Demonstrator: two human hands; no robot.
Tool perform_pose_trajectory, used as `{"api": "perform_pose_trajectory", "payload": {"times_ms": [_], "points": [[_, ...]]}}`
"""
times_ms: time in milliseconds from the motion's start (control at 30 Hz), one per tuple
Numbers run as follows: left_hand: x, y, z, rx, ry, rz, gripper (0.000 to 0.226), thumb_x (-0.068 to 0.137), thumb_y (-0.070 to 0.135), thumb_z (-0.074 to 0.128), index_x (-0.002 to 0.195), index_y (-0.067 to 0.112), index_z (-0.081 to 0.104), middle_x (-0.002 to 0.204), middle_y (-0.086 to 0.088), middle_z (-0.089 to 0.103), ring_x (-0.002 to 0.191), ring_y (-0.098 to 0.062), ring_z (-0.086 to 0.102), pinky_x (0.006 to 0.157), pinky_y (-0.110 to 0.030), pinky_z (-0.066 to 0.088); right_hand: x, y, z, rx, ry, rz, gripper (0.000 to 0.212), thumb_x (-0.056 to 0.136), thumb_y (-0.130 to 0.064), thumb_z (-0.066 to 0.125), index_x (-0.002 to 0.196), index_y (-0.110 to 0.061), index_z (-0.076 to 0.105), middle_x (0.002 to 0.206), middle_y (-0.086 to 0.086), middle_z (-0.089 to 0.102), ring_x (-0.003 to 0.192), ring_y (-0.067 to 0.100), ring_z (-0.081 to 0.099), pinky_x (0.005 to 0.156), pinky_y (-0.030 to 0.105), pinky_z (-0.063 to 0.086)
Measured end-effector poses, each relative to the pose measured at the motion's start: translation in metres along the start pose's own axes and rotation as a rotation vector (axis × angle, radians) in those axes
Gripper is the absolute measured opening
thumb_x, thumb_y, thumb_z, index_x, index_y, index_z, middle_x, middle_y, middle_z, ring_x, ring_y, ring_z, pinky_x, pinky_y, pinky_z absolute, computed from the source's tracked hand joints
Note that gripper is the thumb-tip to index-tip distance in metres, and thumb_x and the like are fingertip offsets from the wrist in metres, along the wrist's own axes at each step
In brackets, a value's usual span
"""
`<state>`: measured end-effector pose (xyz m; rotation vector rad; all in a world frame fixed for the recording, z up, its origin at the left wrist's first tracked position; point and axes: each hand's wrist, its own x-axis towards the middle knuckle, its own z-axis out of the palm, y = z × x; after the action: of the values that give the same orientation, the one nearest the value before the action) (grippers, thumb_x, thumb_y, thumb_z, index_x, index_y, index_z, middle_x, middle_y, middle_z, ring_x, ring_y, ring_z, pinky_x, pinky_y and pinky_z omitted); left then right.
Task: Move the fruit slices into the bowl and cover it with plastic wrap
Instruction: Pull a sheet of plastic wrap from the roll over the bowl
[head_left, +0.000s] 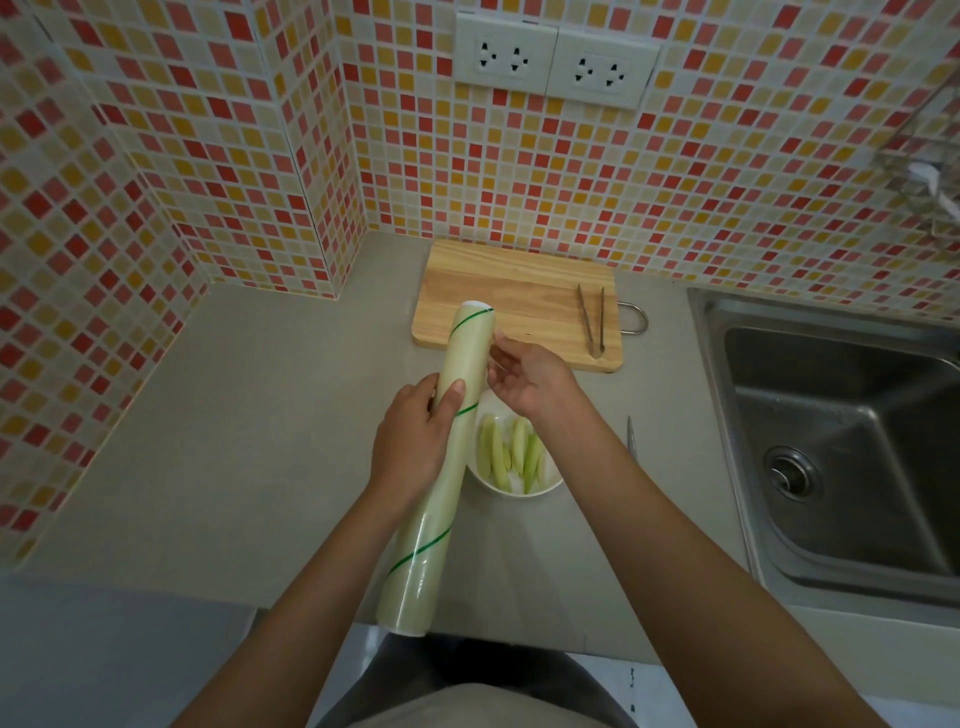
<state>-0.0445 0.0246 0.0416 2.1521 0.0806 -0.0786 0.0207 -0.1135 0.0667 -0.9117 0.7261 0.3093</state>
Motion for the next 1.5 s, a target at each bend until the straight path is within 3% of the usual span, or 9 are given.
{"api": "perform_pose_trajectory", "payload": {"times_ms": [233, 333, 433, 600, 700, 900, 967, 1200, 1500], "points": [[-0.001, -0.006, -0.007, 0.012, -0.011, -0.02, 0.039, 0.098, 0.047, 0.039, 0.09, 0.016, 0.06, 0.084, -0.01, 0.059, 0.079, -0.025, 0.057, 0.068, -0.036, 0.041, 0.008, -0.013, -0.002, -0.282, 0.134, -0.251, 0.011, 0.097, -0.001, 0.044, 0.089, 0.0, 0.052, 0.069, 0.01, 0.054, 0.052, 0.021, 0.05, 0.041, 0.025, 0.05], [-0.002, -0.006, -0.007, 0.008, -0.017, -0.019, 0.038, 0.098, 0.046, 0.04, 0.092, 0.015, 0.061, 0.084, -0.011, 0.059, 0.079, -0.025, 0.057, 0.068, -0.036, 0.041, 0.006, -0.015, -0.007, -0.322, 0.077, -0.143, 0.01, 0.096, -0.014, 0.054, 0.091, -0.005, 0.054, 0.071, 0.009, 0.057, 0.054, 0.02, 0.052, 0.048, 0.029, 0.05], [-0.003, -0.002, -0.004, -0.011, -0.025, -0.011, 0.037, 0.099, 0.046, 0.041, 0.094, 0.016, 0.062, 0.086, -0.011, 0.06, 0.081, -0.025, 0.058, 0.071, -0.038, 0.043, 0.002, -0.007, -0.008, -0.271, -0.037, 0.048, 0.022, 0.089, -0.027, 0.064, 0.08, -0.008, 0.058, 0.074, 0.006, 0.055, 0.058, 0.018, 0.052, 0.044, 0.021, 0.05], [-0.003, 0.002, -0.002, -0.01, -0.028, -0.015, 0.037, 0.098, 0.046, 0.041, 0.092, 0.016, 0.061, 0.085, -0.011, 0.059, 0.082, -0.026, 0.058, 0.074, -0.039, 0.044, 0.004, -0.004, -0.009, -0.074, -0.079, 0.083, 0.015, 0.091, -0.012, 0.061, 0.078, -0.006, 0.056, 0.073, 0.006, 0.051, 0.063, 0.014, 0.05, 0.044, 0.016, 0.05], [-0.003, 0.001, -0.002, 0.023, -0.029, -0.014, 0.038, 0.098, 0.048, 0.041, 0.087, 0.015, 0.058, 0.082, -0.009, 0.056, 0.078, -0.024, 0.056, 0.065, -0.034, 0.038, 0.004, -0.009, -0.009, -0.169, -0.066, -0.003, 0.02, 0.094, -0.003, 0.053, 0.075, 0.0, 0.055, 0.07, 0.009, 0.052, 0.06, 0.016, 0.05, 0.042, 0.018, 0.051], [0.001, 0.002, -0.003, 0.028, -0.049, -0.002, 0.04, 0.097, 0.05, 0.041, 0.088, 0.015, 0.059, 0.083, -0.01, 0.059, 0.079, -0.026, 0.057, 0.07, -0.038, 0.043, 0.002, -0.009, -0.016, -0.538, 0.004, -0.327, 0.017, 0.091, 0.009, 0.047, 0.082, -0.005, 0.05, 0.066, 0.013, 0.057, 0.04, 0.014, 0.055, 0.042, 0.023, 0.051], [0.0, 0.003, -0.002, 0.035, -0.054, 0.001, 0.041, 0.097, 0.05, 0.04, 0.09, 0.015, 0.06, 0.083, -0.011, 0.059, 0.08, -0.027, 0.058, 0.071, -0.039, 0.044, 0.004, -0.007, -0.016, -0.608, 0.029, -0.392, 0.021, 0.087, 0.013, 0.042, 0.084, -0.007, 0.048, 0.063, 0.012, 0.056, 0.045, 0.017, 0.053, 0.043, 0.025, 0.05], [0.001, 0.006, -0.003, -0.043, -0.068, -0.009, 0.042, 0.099, 0.045, 0.043, 0.094, 0.009, 0.063, 0.086, -0.017, 0.064, 0.083, -0.031, 0.06, 0.078, -0.047, 0.047, 0.007, -0.009, -0.022, -0.859, -0.046, -0.539, 0.041, 0.078, 0.02, 0.037, 0.061, -0.008, 0.06, 0.061, 0.008, 0.055, 0.051, 0.016, 0.054, 0.055, 0.029, 0.057], [0.008, 0.004, -0.007, -0.21, -0.12, -0.105, 0.034, 0.097, 0.043, 0.049, 0.079, 0.018, 0.063, 0.071, 0.001, 0.062, 0.069, -0.017, 0.057, 0.068, -0.034, 0.042, 0.006, -0.015, -0.024, -1.019, -0.144, -0.605, 0.04, 0.071, 0.022, 0.035, 0.065, -0.006, 0.063, 0.068, 0.014, 0.055, 0.054, 0.015, 0.05, 0.051, 0.026, 0.055]]}}
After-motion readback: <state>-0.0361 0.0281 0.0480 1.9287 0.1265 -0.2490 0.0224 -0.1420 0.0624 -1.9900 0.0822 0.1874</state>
